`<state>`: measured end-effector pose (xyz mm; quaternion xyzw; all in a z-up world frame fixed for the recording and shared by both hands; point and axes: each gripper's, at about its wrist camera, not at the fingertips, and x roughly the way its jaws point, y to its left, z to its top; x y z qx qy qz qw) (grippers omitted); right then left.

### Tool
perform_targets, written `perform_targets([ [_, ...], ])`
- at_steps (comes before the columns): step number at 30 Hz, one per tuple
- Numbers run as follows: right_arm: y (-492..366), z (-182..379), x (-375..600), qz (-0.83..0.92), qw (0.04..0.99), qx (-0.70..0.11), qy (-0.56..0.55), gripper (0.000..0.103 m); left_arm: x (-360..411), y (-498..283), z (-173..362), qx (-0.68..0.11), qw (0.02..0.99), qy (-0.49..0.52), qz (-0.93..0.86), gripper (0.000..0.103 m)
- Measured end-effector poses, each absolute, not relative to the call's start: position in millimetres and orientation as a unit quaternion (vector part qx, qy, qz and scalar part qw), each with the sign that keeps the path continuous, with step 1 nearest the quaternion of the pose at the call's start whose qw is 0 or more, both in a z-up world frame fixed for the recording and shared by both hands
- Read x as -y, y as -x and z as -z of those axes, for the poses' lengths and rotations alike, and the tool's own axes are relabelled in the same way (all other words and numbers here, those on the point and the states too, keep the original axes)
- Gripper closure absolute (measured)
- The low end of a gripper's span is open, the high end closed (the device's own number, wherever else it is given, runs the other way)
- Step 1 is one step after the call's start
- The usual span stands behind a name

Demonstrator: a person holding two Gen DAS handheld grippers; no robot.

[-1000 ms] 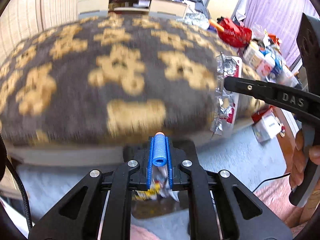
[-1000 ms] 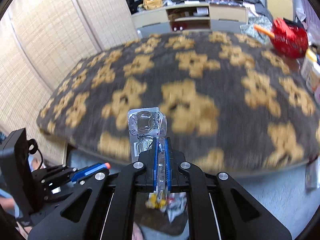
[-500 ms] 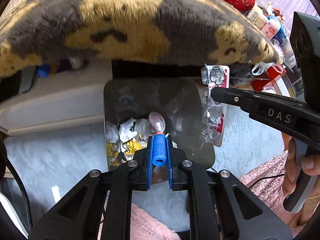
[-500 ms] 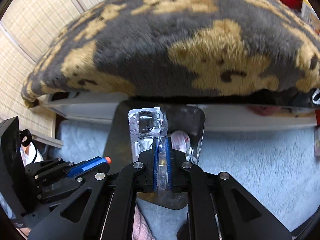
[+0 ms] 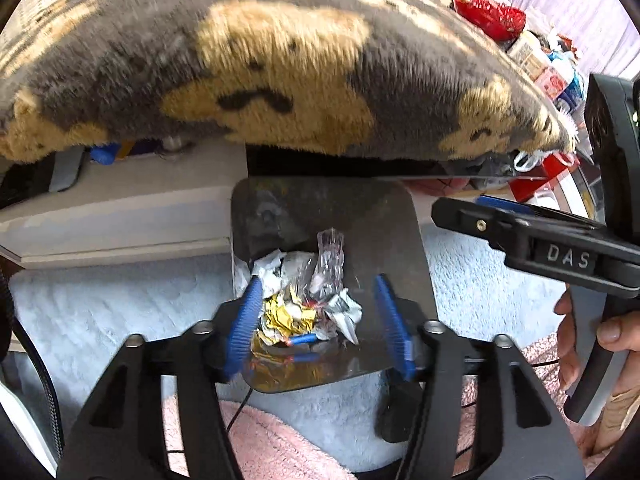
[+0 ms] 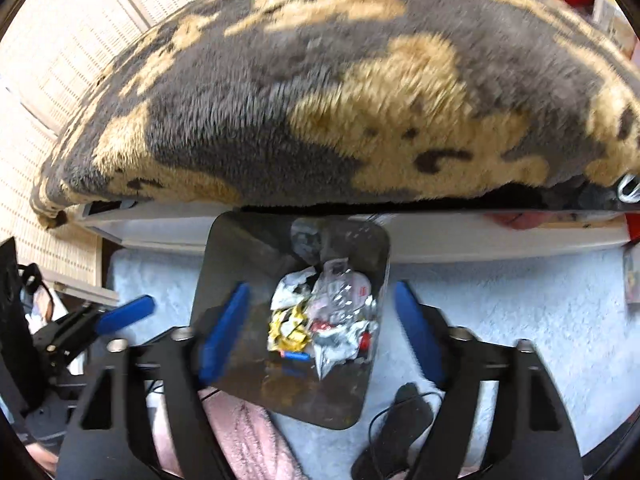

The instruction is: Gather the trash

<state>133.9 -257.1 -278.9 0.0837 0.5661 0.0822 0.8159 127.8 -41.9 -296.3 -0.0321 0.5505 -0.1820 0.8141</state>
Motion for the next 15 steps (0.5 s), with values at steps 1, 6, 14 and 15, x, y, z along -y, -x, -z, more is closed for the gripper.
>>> perform_targets([
  [1, -133.4, 274.8, 258.3, -0.080, 0.819, -0.563, -0.078, 0.009, 41.5, -128.1, 292.5, -0.546, 0.818, 0.031, 0.180, 0.034],
  [6, -129.0, 242.2, 263.9, -0.074, 0.843, -0.529, -0.069, 0.003, 37.4, -128.5, 256.9, -0.509, 0.843, 0.027, 0.171, 0.012],
  [14, -119.0, 156.5, 277.1, -0.049, 0.902, -0.426, -0.048, 0.003, 21.5, -121.5, 169.5, -0.411, 0.902, 0.007, 0.129, 0.008],
  [15, -115.6, 145.9, 278.9, -0.045, 0.909, -0.411, -0.045, 0.003, 20.0, -121.4, 160.7, -0.400, 0.908, 0.006, 0.125, 0.008],
])
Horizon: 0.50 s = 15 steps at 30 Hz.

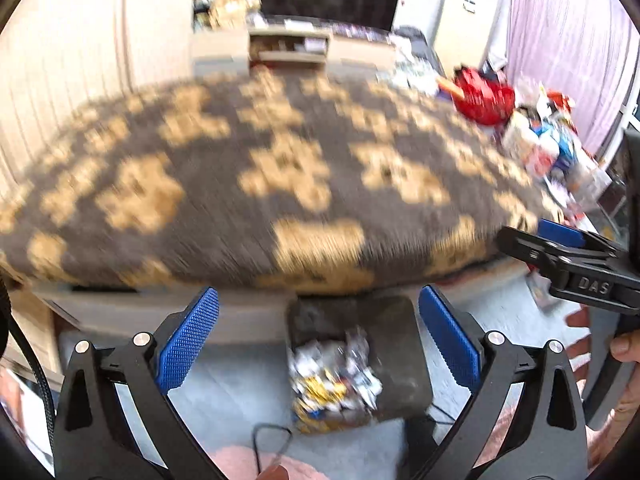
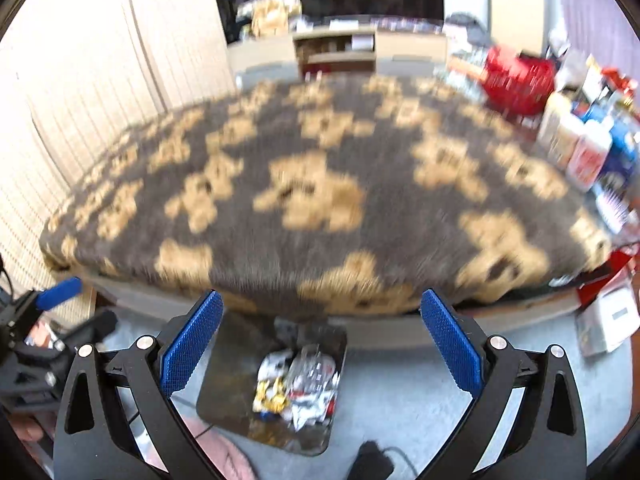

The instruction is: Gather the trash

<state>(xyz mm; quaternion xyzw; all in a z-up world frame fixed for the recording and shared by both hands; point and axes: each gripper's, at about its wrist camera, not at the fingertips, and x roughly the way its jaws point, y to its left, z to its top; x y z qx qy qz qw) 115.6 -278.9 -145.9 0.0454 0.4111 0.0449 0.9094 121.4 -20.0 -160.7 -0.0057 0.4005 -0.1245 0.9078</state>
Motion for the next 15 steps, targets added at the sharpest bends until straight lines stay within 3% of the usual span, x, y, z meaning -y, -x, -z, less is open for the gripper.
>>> perform_targets([
  [7, -85.4, 77.0, 295.3, 0.003, 0.957, -0.288, -0.031, 0.003, 5.4, -101.5, 89.4, -0.308, 0.947, -0.001, 0.091, 0.008],
  [15, -57.2, 30.4, 307.8, 0.031, 0.975, -0.216, -0.036, 0.003, 1.0, -74.5, 34.3, -0.234, 0.969, 0.002, 0.084, 0.008],
])
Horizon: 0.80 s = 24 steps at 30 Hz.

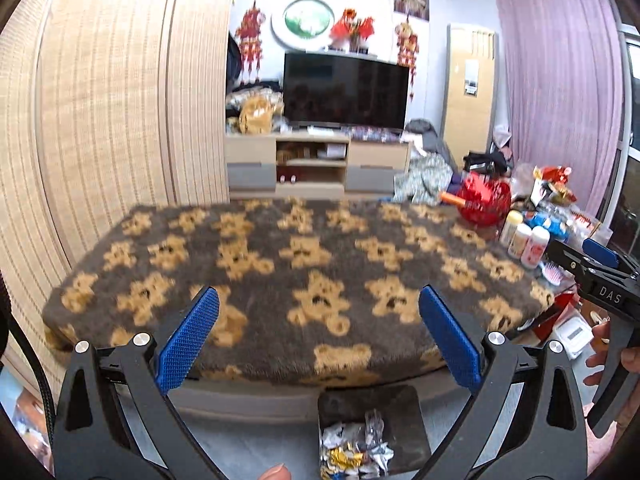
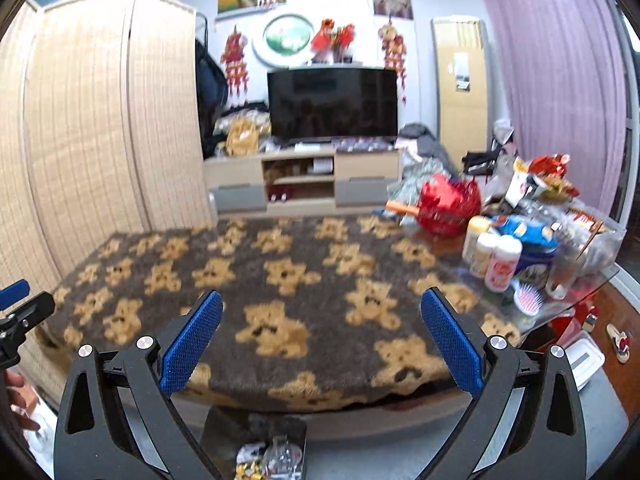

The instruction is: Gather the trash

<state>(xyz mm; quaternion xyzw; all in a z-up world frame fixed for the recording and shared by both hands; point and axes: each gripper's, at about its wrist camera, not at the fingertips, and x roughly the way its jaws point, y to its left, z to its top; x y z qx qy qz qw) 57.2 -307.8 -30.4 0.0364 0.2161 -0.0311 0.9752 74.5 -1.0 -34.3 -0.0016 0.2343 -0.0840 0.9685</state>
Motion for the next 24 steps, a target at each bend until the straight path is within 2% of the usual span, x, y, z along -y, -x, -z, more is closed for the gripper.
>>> perform_targets([
  [9, -29.6, 4.8, 307.2, 0.037, 0.983, -0.176, -0.043, 0.003, 0.4, -49.1, 1.2, -0.187, 0.979, 0.010, 0.077, 0.008],
  [24, -22.1, -2.4, 305.2, 0.036, 0.984, -0.166, -0.047, 0.003, 2.9, -35.1, -9.3, -0.170, 0.983, 0.004, 0.071, 0.008],
])
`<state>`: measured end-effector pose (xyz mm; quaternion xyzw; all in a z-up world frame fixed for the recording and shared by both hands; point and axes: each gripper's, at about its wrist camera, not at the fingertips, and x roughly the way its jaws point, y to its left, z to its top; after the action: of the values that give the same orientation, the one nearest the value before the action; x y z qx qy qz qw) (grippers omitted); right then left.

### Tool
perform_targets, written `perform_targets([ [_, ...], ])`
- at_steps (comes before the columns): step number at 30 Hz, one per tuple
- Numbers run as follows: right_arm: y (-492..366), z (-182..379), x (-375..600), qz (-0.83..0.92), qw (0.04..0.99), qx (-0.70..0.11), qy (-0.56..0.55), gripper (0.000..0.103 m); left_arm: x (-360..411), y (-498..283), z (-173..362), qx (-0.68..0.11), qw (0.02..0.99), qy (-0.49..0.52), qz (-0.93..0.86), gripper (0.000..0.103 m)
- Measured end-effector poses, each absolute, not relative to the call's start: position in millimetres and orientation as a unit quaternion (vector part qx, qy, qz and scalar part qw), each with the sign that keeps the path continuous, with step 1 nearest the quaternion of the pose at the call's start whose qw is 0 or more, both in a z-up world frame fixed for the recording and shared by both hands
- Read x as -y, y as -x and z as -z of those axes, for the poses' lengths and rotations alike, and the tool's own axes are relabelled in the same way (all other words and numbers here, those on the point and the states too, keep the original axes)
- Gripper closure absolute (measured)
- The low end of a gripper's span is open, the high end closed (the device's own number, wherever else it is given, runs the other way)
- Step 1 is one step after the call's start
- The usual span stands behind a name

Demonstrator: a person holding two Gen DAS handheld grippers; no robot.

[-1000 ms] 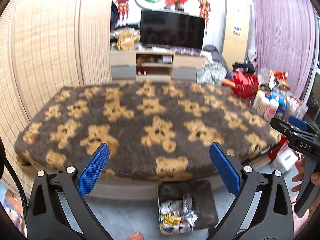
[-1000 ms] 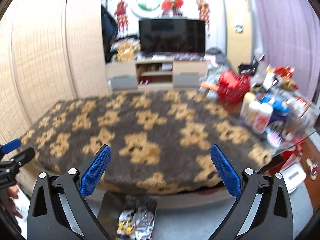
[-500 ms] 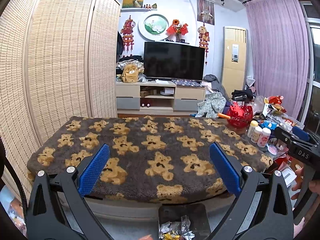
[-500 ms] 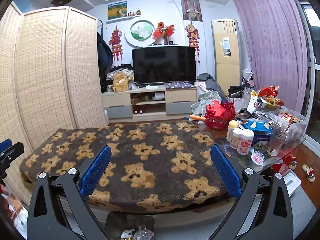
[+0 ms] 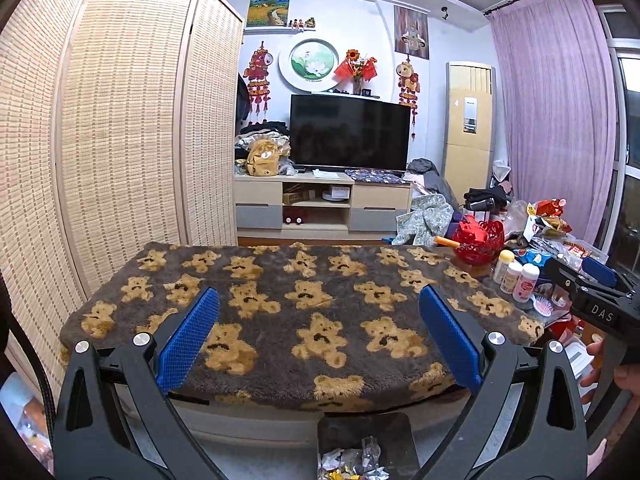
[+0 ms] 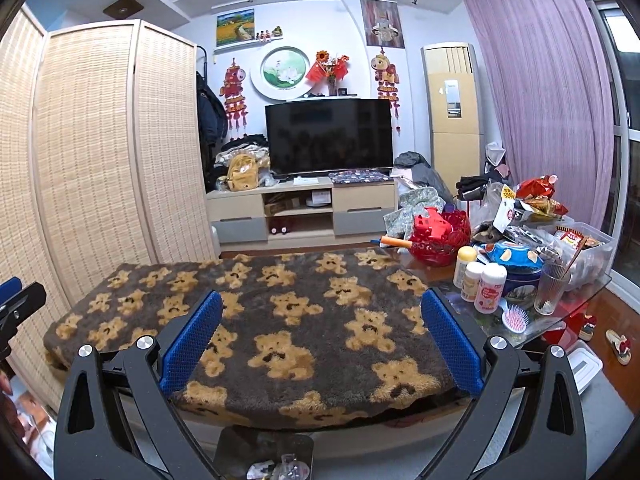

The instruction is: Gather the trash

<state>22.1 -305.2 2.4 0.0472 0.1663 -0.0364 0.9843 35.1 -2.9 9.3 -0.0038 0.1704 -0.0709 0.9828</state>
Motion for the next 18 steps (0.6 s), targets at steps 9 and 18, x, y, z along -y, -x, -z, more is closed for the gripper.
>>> perform_targets([
  [9, -17.9, -3.9, 301.2, 0.031, 0.985, -0.164, -0.048, 0.003, 4.0, -32.1, -11.9, -0.177, 0.982, 0.008, 0.073, 0.008],
  [18, -17.1, -5.8, 301.9, 0.031, 0.985, -0.162, -0.049, 0.003, 6.9, -28.8, -16.4, -0.173, 0.982, 0.008, 0.075, 0.008],
])
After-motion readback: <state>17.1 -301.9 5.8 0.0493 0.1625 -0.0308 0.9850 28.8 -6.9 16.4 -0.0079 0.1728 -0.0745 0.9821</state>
